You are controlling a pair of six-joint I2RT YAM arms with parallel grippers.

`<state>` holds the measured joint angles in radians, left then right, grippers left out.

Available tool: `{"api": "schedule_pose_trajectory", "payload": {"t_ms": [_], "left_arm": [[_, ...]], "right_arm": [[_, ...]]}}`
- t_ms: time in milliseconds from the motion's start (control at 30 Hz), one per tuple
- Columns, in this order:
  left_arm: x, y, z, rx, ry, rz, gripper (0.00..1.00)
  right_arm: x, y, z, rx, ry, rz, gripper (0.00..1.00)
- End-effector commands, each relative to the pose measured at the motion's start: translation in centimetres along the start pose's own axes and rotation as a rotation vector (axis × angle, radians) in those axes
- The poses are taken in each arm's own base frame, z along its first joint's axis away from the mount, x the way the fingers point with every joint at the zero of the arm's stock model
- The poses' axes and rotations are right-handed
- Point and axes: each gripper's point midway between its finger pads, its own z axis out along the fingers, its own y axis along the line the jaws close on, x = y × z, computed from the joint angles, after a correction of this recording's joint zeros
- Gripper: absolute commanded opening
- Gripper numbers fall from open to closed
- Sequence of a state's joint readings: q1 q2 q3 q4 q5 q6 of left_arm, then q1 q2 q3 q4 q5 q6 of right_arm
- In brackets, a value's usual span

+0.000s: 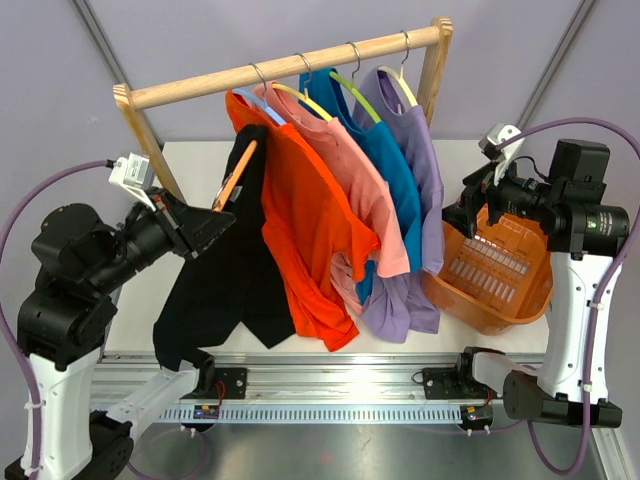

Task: Remove the t-shirt from the hanger
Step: Grab a hanger with a tshirt on it with the left arm

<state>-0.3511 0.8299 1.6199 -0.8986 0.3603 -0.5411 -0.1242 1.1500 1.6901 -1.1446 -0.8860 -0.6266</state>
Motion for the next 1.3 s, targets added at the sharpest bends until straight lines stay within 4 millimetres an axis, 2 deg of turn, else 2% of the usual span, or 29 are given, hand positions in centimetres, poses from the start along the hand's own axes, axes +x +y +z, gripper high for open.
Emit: {"api": "schedule_pose_trajectory", "payload": {"t_ms": [0, 167, 300, 567, 767, 900, 933, 967, 1000, 1067, 1100, 1267], "left_arm": [[-0.1, -4.5, -2.2, 0.227, 0.002, 0.094, 0.00], [1.4, -6.0, -4.1, 0.300, 0.069, 0.098, 0.00], [2.5, -6.9, -5.3, 0.348, 0.121, 0.082, 0.00], [5.1, -9.1, -6.7, 0.522, 0.281, -0.004, 0.00], [5.2, -10.5, -7.7, 0.600, 0.326, -0.025, 0.00], [5.7, -10.4, -7.5, 0.616, 0.364, -0.058, 0.00], [5.9, -10.3, -7.4, 0.618, 0.378, -0.071, 0.00], [6.4, -10.1, -7.3, 0.623, 0.402, -0.084, 0.00], [6.8, -9.7, -7.1, 0.612, 0.422, -0.100, 0.00], [7.8, -8.9, -6.3, 0.604, 0.464, -0.125, 0.00], [7.9, -8.6, -5.9, 0.604, 0.464, -0.125, 0.00], [8.3, -7.5, -3.0, 0.628, 0.494, -0.146, 0.00]], "right_arm": [[-2.8, 0.6, -1.4, 0.035, -0.070, -0.092, 0.99], [-4.3, 4.3, -2.5, -0.093, -0.149, -0.210, 0.99], [-4.4, 7.5, -3.2, -0.217, -0.201, -0.242, 0.99], [-5.2, 10.7, -4.0, -0.380, -0.291, -0.240, 1.00], [-6.3, 12.8, -4.7, -0.478, -0.373, -0.267, 0.99], [-7.5, 13.3, -4.9, -0.526, -0.417, -0.269, 0.99], [-7.6, 13.7, -5.1, -0.548, -0.410, -0.221, 1.00], [-8.2, 13.5, -5.1, -0.548, -0.434, -0.268, 1.00], [-7.9, 13.7, -5.1, -0.557, -0.435, -0.258, 0.99], [-8.4, 13.8, -5.4, -0.568, -0.444, -0.264, 1.00], [-8.0, 13.7, -5.1, -0.582, -0.427, -0.206, 1.00], [-7.6, 13.6, -4.7, -0.619, -0.418, -0.169, 0.99]]}}
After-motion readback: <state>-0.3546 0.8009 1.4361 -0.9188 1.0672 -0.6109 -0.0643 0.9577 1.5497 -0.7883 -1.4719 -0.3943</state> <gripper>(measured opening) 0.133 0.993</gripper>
